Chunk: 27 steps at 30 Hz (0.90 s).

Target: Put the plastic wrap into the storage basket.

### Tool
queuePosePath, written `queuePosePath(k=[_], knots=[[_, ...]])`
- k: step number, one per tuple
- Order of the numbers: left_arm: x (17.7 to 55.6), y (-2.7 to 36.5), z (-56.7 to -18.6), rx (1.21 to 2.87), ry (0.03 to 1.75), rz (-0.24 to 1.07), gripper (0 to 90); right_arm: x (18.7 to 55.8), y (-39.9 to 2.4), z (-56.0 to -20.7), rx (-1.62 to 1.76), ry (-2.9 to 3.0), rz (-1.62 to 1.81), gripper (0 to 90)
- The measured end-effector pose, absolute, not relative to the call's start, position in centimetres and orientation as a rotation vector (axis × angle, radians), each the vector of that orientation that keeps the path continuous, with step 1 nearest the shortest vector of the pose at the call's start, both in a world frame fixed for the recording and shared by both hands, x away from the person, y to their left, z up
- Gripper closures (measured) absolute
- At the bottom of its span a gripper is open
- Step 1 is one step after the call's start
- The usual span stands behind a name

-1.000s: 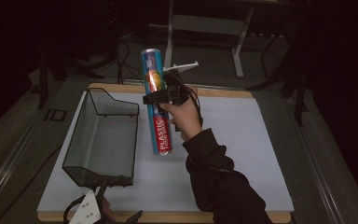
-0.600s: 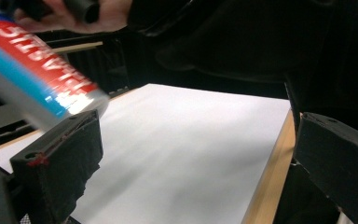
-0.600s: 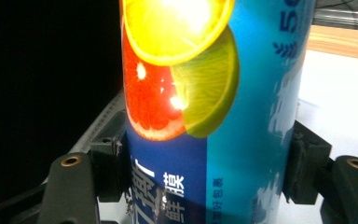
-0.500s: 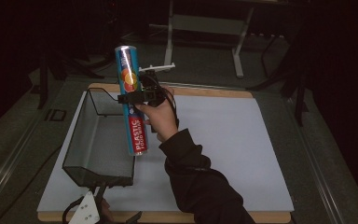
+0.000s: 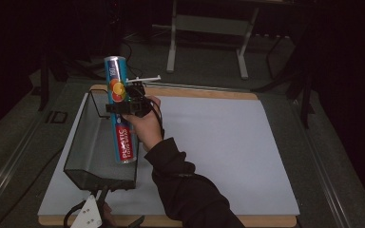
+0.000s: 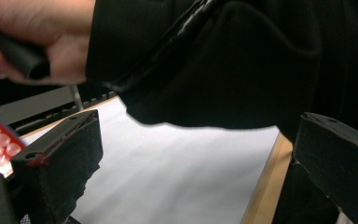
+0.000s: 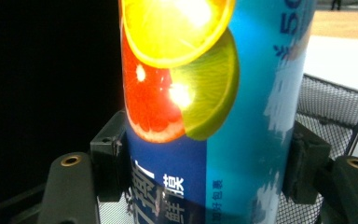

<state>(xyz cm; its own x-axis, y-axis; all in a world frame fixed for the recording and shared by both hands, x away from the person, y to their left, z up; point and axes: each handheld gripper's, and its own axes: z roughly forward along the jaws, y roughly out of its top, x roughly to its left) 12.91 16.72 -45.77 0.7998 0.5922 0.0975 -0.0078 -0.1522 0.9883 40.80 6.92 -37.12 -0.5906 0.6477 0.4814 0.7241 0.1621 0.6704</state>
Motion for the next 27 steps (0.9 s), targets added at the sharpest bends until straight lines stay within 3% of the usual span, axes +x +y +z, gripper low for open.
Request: queuePosePath(k=[10, 27], knots=[[12.9, 16.7, -45.8, 1.657, 0.464, 0.553, 1.9, 40.9, 8.4, -41.7, -1.485, -2.319, -1.285, 31.6], [12.9, 16.7, -45.8, 1.665, 0.465, 0.55, 1.9, 39.7, 9.6, -44.9, -1.644, -2.372, -1.135, 31.5]])
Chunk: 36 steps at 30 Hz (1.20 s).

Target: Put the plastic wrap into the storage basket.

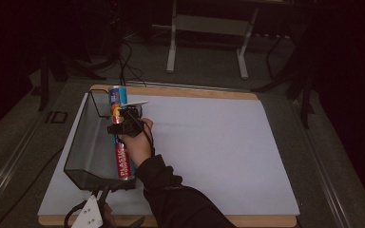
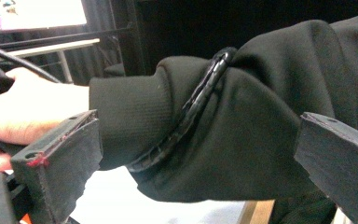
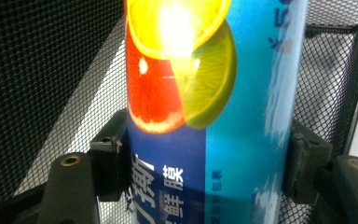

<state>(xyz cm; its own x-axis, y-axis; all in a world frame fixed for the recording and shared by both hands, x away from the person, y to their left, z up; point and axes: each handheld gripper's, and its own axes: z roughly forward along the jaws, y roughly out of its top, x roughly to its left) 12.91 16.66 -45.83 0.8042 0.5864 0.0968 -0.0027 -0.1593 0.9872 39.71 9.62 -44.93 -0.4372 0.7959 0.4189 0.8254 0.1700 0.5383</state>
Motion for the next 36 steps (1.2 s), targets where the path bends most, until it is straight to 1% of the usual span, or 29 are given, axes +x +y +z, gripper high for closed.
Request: queuePosePath(k=[8, 24, 26, 28, 29, 30, 31, 35, 36], knots=[[12.9, 16.7, -45.8, 1.666, 0.462, 0.544, 1.9, 40.0, 9.8, -46.5, -1.714, -2.324, -1.099, 31.2], [12.9, 16.6, -45.9, 1.674, 0.459, 0.54, 1.9, 40.1, 9.7, -47.1, -1.707, -2.354, -1.111, 28.7], [12.9, 16.6, -45.9, 1.675, 0.46, 0.536, 1.9, 40.1, 9.6, -47.2, -1.666, -2.387, -1.11, 25.7], [12.9, 16.6, -45.9, 1.675, 0.46, 0.537, 1.9, 40.3, 9.6, -47.2, -1.612, -2.389, -1.117, 20.9], [12.9, 16.5, -45.9, 1.675, 0.459, 0.535, 1.9, 40.3, 9.5, -47.2, -1.593, -2.389, -1.123, 21.1], [12.9, 16.5, -45.9, 1.675, 0.458, 0.536, 1.9, 40.4, 9.4, -47.2, -1.568, -2.395, -1.118, 19.5], [12.9, 16.5, -45.9, 1.674, 0.458, 0.537, 1.9, 40.5, 9.2, -47.2, -1.535, -2.391, -1.132, 16.7], [12.9, 16.6, -45.9, 1.673, 0.459, 0.532, 1.9, 41.0, 8.3, -46.5, -1.437, -2.416, -1.214, 12.5], [12.9, 16.5, -45.9, 1.673, 0.46, 0.531, 1.9, 41.1, 8.1, -46.2, -1.434, -2.413, -1.227, 13.1]])
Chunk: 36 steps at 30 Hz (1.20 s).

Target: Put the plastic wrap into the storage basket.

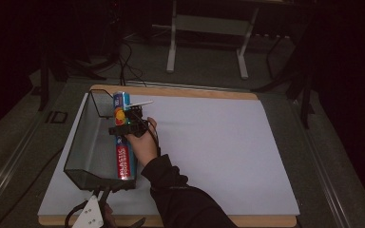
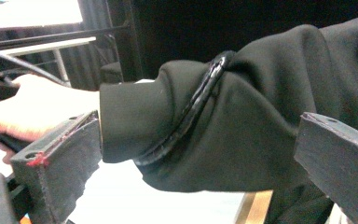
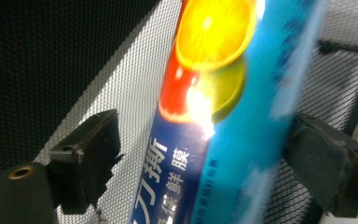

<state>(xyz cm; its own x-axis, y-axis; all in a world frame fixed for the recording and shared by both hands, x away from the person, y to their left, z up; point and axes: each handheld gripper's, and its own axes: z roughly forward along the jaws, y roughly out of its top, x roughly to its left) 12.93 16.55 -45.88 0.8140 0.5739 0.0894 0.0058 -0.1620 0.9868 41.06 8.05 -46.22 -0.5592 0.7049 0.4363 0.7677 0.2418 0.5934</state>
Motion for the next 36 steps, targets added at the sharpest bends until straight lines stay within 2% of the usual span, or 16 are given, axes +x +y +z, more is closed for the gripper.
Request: queuePosePath(k=[13, 36], knots=[[13.1, 16.4, -46.0, 1.683, 0.467, 0.535, 1.9, 39.9, 5.0, -43.1, -1.233, -2.643, -1.366, 13.7], [13.3, 16.1, -46.2, 1.696, 0.478, 0.53, 1.9, 35.8, -1.9, -42.6, -1.057, -2.702, -1.499, 14.3]])
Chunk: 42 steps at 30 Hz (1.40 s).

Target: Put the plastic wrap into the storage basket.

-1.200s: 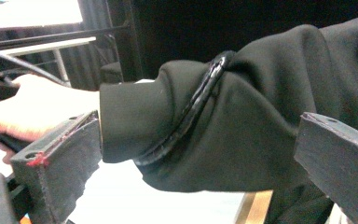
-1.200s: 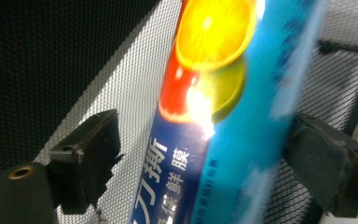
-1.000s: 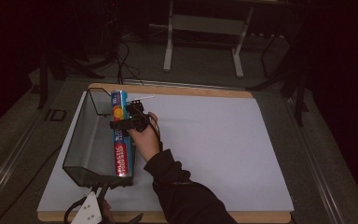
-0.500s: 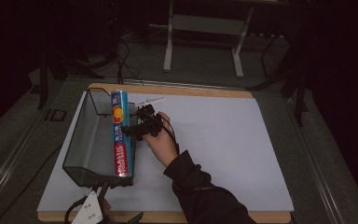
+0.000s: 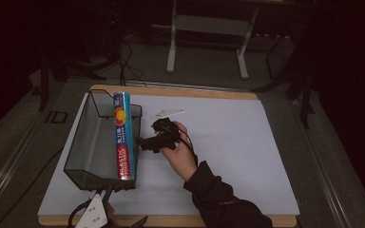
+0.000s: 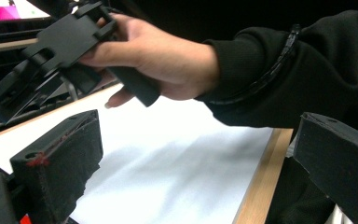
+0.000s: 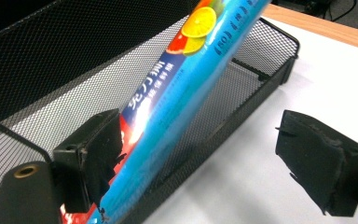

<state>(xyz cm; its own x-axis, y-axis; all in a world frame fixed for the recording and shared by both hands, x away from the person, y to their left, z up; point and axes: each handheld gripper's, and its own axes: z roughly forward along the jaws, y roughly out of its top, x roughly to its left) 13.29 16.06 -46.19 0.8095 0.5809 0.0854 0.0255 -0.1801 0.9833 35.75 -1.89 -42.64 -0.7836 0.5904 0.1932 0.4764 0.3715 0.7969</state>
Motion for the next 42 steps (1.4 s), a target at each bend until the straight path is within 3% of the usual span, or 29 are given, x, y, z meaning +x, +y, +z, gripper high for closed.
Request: queuePosePath(k=[42], knots=[[13.5, 15.5, -46.4, 1.719, 0.476, 0.524, 2.0, 29.0, -15.7, -45.8, 1.016, 2.521, 1.376, 14.3]])
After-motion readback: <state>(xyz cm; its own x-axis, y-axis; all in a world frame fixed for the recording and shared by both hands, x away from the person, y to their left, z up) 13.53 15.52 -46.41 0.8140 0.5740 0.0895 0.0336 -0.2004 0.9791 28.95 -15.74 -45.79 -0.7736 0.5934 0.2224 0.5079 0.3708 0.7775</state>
